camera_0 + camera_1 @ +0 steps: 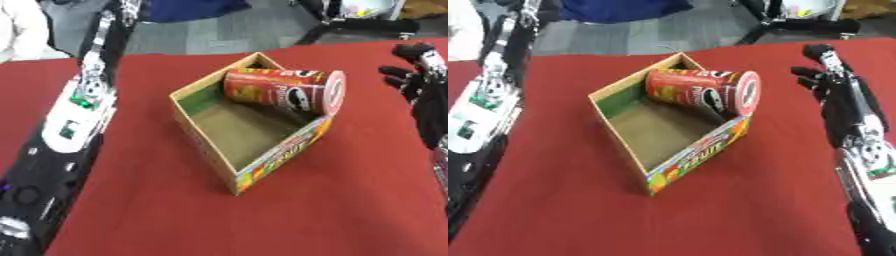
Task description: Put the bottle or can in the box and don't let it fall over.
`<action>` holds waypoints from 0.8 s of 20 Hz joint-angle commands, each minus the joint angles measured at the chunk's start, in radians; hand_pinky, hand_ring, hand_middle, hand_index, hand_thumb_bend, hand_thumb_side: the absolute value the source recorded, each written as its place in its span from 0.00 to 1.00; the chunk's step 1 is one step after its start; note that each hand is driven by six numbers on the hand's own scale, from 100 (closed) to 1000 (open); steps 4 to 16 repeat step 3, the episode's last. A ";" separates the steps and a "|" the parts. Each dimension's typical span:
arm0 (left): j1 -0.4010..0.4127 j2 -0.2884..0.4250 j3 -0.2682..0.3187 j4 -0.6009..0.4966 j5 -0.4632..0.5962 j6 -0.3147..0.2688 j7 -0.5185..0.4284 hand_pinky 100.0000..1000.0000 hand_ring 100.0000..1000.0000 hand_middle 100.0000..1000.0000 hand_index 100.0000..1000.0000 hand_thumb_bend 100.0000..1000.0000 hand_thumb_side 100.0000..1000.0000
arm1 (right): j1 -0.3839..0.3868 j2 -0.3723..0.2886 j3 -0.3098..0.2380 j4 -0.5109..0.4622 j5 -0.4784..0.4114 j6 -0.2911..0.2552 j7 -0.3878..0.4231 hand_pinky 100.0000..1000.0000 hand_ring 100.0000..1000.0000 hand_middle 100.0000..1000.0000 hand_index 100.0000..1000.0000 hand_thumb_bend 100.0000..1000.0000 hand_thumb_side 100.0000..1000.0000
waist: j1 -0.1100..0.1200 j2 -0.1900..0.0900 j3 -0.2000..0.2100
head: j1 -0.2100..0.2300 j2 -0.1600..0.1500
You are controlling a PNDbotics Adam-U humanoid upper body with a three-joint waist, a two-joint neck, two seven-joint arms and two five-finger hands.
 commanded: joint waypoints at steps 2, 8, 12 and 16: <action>0.011 0.066 0.023 -0.048 0.016 -0.013 -0.021 1.00 0.79 0.75 0.85 0.10 0.85 | -0.006 -0.028 -0.012 -0.009 -0.006 -0.001 -0.006 0.90 0.81 0.90 0.86 0.00 0.88 | -0.007 -0.030 0.010 | -0.008 0.008; 0.019 0.073 0.027 -0.052 0.017 -0.013 -0.024 1.00 0.79 0.75 0.85 0.09 0.85 | -0.006 -0.027 -0.013 -0.008 -0.006 -0.001 -0.007 0.90 0.81 0.90 0.86 0.00 0.88 | -0.008 -0.032 0.012 | -0.009 0.009; 0.019 0.073 0.027 -0.052 0.017 -0.013 -0.024 1.00 0.79 0.75 0.85 0.09 0.85 | -0.006 -0.027 -0.013 -0.008 -0.006 -0.001 -0.007 0.90 0.81 0.90 0.86 0.00 0.88 | -0.008 -0.032 0.012 | -0.009 0.009; 0.019 0.073 0.027 -0.052 0.017 -0.013 -0.024 1.00 0.79 0.75 0.85 0.09 0.85 | -0.006 -0.027 -0.013 -0.008 -0.006 -0.001 -0.007 0.90 0.81 0.90 0.86 0.00 0.88 | -0.008 -0.032 0.012 | -0.009 0.009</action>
